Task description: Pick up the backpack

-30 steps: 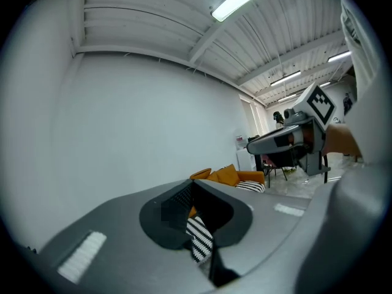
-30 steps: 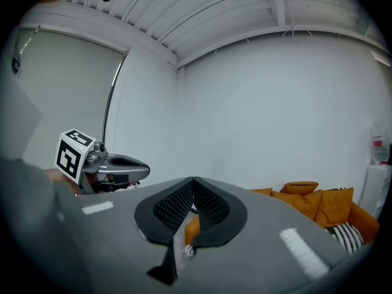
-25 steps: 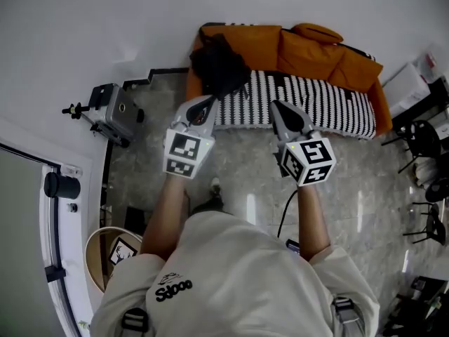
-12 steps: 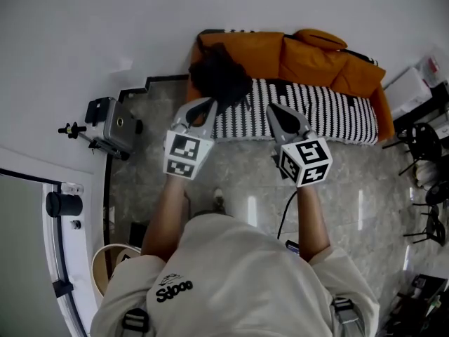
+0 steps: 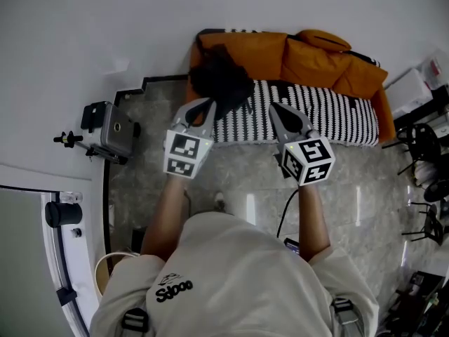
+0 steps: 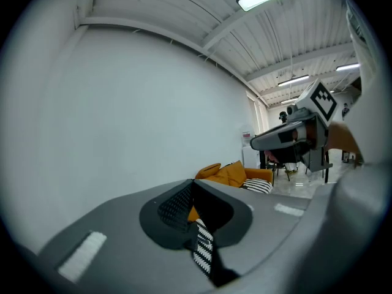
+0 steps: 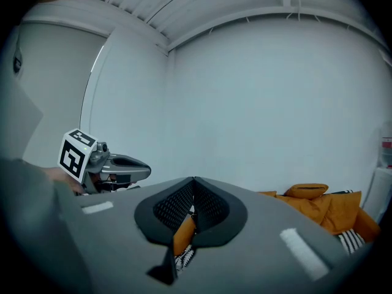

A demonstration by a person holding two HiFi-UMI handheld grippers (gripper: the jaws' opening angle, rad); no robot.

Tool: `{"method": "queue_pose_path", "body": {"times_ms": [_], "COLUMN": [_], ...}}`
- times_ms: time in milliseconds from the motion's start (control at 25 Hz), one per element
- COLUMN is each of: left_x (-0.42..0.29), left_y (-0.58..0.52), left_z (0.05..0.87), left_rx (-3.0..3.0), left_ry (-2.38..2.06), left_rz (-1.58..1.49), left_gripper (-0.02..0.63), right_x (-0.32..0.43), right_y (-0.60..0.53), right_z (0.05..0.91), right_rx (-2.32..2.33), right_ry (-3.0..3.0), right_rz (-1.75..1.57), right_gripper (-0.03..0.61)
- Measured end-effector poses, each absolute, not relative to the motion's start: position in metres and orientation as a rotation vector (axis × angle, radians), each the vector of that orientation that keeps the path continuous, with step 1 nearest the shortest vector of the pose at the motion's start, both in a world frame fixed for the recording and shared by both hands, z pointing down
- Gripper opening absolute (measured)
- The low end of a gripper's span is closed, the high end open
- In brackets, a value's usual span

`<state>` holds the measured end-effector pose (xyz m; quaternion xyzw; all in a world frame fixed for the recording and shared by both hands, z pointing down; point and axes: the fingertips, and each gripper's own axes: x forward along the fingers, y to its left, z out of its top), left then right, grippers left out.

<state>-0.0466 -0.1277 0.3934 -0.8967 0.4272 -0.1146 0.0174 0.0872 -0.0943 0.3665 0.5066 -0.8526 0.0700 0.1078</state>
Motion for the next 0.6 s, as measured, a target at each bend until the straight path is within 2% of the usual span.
{"method": "queue_pose_path", "body": {"times_ms": [600], "left_x": [-0.06], "left_y": [-0.18], "left_z": [0.407], "left_rx": [-2.812], "left_ry": [1.305], "left_rz": [-0.396], "left_gripper": [0.011], "right_x": [0.073], "right_y": [-0.145], "right_z": [0.374], "right_rx": [1.51], "right_ry": [-2.49], "right_rz": [0.225], "right_gripper": [0.003]}}
